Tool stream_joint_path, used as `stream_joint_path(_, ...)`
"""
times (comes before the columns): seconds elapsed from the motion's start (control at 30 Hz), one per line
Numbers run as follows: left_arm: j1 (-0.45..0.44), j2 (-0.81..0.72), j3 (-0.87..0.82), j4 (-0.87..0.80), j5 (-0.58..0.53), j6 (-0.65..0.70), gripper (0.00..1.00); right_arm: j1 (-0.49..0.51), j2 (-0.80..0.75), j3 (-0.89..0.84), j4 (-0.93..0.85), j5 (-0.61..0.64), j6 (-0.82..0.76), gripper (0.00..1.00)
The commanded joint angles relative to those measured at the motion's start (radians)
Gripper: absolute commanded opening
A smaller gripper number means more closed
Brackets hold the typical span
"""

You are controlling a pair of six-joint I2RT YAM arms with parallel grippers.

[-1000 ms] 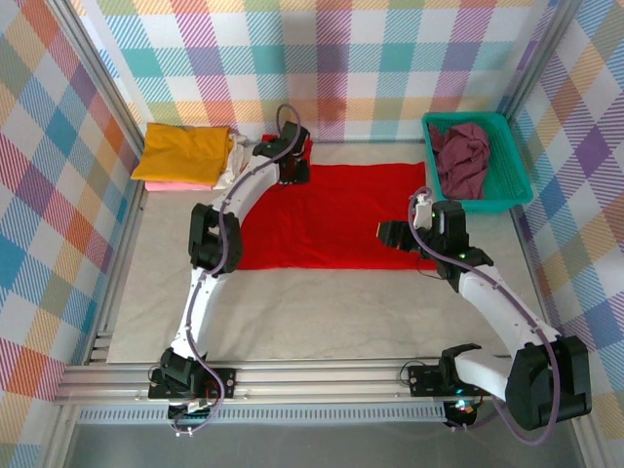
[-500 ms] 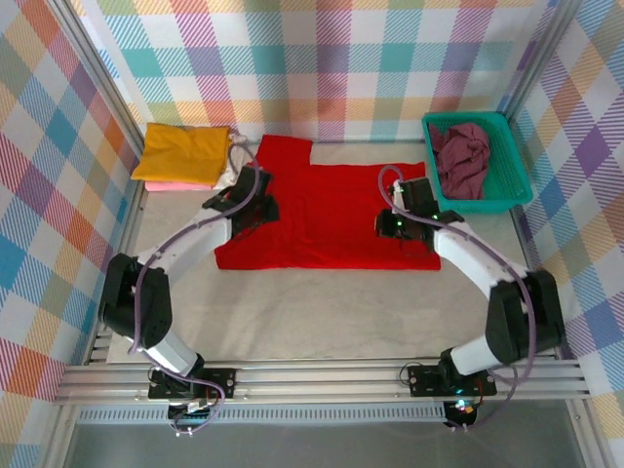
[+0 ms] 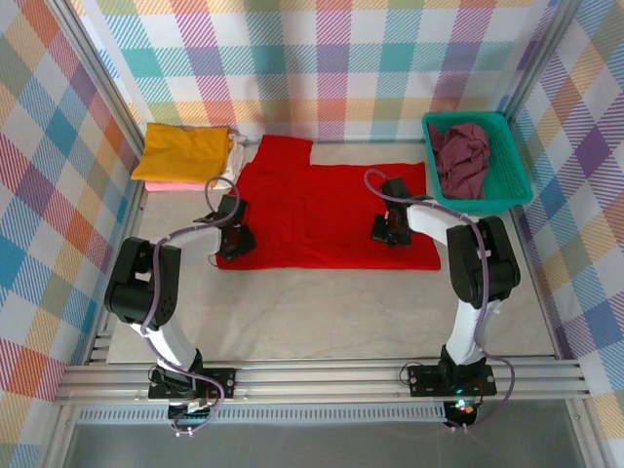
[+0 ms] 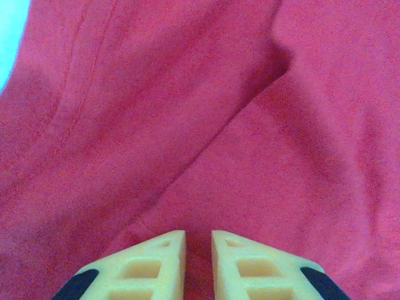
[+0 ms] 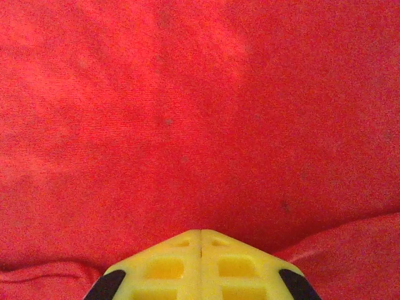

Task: Fold and stack the t-shirts

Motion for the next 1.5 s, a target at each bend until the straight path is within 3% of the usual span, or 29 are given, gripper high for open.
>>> stream_joint_path(0.0, 0.011, 0.003, -0.057, 0.017, 0.058, -0.036, 0.18, 0.003, 0.001, -0.041, -0.008, 0.012, 0.035, 0.0)
stream_joint_path(0.27, 0.006, -0.173, -0.274, 0.001, 0.124, -0.119, 0.18, 0.007, -0.165, -0.282, 0.047, -0.024, 0.084, 0.0)
stream_joint_path(0.4, -0.059, -0.267, -0.382, -0.044, 0.156, -0.188, 0.19, 0.032, -0.247, -0.36, 0.017, -0.034, 0.117, 0.0)
stream_joint_path(0.63, -0.18, -0.439, -0.503, -0.148, 0.081, -0.312, 0.17, 0.071, -0.402, -0.513, -0.008, -0.024, 0.226, 0.0)
stream_joint_path(0.83, -0.181, -0.554, -0.496, -0.324, -0.029, -0.295, 0.16, 0.073, -0.424, -0.495, -0.072, 0.026, 0.213, 0.0)
stream_joint_path(0.97, -0.178, -0.614, -0.495, -0.335, -0.047, -0.283, 0.16, 0.072, -0.465, -0.464, -0.069, 0.038, 0.204, 0.0)
stream_joint_path(1.1, -0.175, -0.622, -0.34, -0.361, -0.101, -0.183, 0.23, 0.071, -0.486, -0.364, -0.084, 0.043, 0.165, 0.02)
stream_joint_path(1.2, -0.155, -0.534, -0.136, -0.381, -0.125, -0.064, 0.24, 0.066, -0.492, -0.287, -0.074, 0.053, 0.14, 0.07)
stream_joint_path(1.47, -0.046, -0.053, 0.518, -0.374, -0.034, 0.207, 0.31, 0.002, -0.376, -0.079, 0.025, 0.002, 0.063, 0.2)
